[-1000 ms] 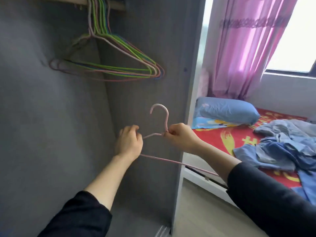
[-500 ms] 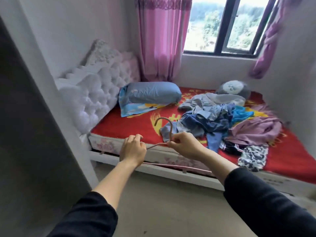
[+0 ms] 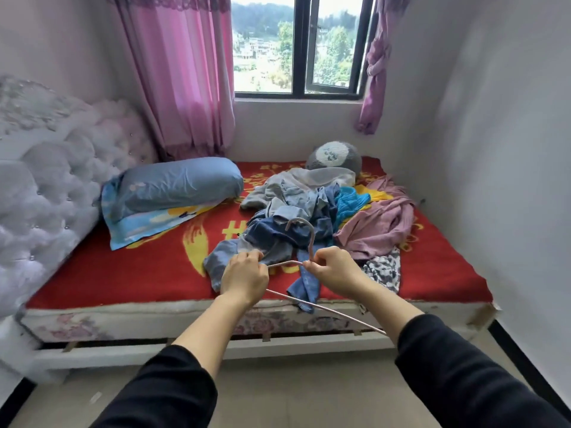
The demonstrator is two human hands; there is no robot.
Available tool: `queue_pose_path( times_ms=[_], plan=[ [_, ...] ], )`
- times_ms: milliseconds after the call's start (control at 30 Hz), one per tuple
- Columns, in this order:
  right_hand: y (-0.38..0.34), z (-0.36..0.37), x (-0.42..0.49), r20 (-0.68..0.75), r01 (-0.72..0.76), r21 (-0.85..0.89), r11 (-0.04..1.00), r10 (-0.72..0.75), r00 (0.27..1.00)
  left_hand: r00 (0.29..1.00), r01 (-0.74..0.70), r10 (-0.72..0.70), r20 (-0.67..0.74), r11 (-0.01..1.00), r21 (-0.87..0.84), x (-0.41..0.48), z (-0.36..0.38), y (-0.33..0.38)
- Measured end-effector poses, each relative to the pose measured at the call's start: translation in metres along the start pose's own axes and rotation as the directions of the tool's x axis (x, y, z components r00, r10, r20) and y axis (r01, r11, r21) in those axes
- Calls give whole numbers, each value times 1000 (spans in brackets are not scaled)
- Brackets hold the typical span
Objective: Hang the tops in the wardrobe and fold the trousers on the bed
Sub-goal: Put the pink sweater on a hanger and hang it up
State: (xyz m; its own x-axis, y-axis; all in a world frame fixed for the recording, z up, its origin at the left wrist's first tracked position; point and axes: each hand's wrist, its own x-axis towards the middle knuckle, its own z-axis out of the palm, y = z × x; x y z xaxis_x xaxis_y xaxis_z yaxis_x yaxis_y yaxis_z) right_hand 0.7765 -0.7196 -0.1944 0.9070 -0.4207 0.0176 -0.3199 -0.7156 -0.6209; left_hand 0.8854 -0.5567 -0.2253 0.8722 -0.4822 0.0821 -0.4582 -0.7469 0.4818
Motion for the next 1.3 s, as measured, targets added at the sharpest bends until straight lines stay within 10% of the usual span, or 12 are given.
queue_pose_path(
  times_ms=[567,1300],
  plan=[
    [110,-80,209,-141,-210,11,978,209,968,988,-128,126,94,992,11,257,87,88],
    [481,-143,442,-30,-609,-17,793,609,793,862,12,-42,506,998,62,480,421,244]
  ],
)
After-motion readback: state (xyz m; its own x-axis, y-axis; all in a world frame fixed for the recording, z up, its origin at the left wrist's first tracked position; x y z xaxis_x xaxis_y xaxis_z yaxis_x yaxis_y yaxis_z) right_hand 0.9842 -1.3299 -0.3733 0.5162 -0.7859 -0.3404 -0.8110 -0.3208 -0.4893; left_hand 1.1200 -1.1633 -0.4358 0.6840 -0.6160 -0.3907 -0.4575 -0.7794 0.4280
